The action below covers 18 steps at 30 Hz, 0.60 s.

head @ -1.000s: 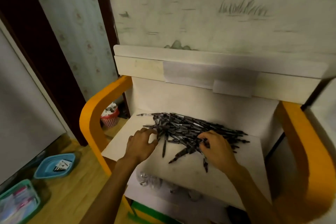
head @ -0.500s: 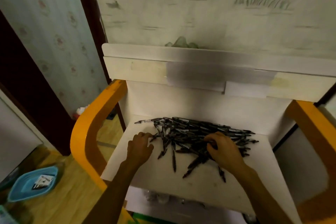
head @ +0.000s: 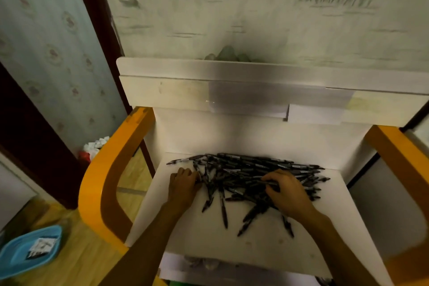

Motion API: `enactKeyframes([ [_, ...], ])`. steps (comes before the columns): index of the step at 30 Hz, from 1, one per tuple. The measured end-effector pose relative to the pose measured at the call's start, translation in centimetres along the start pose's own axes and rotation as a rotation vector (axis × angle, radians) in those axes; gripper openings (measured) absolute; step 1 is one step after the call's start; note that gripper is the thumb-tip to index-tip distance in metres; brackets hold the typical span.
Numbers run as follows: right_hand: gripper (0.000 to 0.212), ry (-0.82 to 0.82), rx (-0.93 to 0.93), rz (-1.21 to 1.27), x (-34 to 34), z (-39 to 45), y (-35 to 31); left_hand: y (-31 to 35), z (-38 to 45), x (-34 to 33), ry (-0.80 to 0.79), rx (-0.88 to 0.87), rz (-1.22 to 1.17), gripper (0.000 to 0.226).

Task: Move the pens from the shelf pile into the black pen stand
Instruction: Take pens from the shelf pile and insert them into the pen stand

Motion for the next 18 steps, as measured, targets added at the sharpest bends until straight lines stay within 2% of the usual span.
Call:
enactKeyframes([
  [6, 0.024, 0.021, 0.014, 0.009, 0.5, 0.2, 0.1, -0.1, -0.3, 0.0, -0.118, -0.044, 0.012, 0.017],
  [11, 0.023, 0.034, 0.035, 0.010, 0.7, 0.3, -0.1, 0.0, -1.6, 0.6, -0.234, -0.011, -0.017, 0.036],
  [15, 0.022, 0.020, 0.039, 0.017, 0.3, 0.4, 0.1, -0.1, -2.5, 1.2, -0.340, 0.045, 0.018, 0.036],
  [18, 0.021, 0.002, 0.030, 0.007, 0.0, 0.4, 0.4, -0.3, -3.1, 1.8, -0.323, 0.151, 0.035, 0.030],
])
Point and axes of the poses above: each hand's wrist, its own z-axis towards the middle knuckle, its own x-axis out of the back of the hand, y = z × x, the point moved 3 cm from there along z, towards the middle knuckle, and after that the axes turned 13 degrees about -x, right-handed, at the moved point
